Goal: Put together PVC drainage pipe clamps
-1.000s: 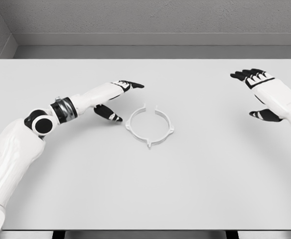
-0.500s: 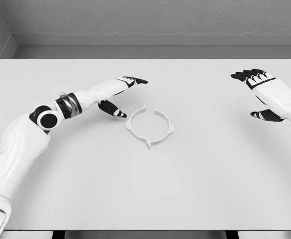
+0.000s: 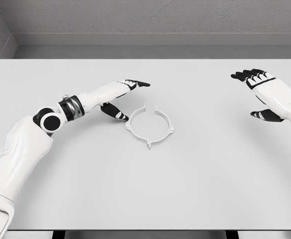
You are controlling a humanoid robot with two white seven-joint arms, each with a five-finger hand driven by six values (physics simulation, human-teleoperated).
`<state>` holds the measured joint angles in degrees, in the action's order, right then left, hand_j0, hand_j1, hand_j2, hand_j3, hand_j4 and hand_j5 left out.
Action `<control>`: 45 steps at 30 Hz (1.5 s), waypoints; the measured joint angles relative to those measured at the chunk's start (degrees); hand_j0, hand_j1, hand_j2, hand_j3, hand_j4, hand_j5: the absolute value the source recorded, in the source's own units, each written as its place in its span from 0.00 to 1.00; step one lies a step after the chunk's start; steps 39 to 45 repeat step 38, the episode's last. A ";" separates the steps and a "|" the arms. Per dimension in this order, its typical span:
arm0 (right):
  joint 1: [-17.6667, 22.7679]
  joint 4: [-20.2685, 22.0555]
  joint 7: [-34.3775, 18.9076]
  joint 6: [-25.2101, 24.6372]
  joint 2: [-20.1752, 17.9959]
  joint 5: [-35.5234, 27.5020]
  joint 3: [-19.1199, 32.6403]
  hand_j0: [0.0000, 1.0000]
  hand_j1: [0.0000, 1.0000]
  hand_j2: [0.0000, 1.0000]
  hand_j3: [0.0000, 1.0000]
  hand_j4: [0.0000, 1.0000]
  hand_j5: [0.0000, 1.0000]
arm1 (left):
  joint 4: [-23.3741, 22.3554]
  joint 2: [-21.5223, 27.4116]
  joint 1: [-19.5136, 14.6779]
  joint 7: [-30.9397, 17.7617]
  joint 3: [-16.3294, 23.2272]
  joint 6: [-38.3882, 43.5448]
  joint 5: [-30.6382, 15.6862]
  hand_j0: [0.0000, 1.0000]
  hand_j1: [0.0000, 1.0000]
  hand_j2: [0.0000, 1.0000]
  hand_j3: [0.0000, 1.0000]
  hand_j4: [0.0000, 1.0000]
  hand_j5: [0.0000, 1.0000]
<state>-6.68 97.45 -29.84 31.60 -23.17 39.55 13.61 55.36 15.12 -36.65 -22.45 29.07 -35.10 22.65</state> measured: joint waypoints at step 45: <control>-0.18 0.17 0.01 0.09 0.26 0.00 -0.36 1.00 1.00 1.00 1.00 1.00 1.00 | -3.19 18.48 -0.79 0.24 -6.02 0.00 -0.58 1.00 1.00 1.00 1.00 1.00 1.00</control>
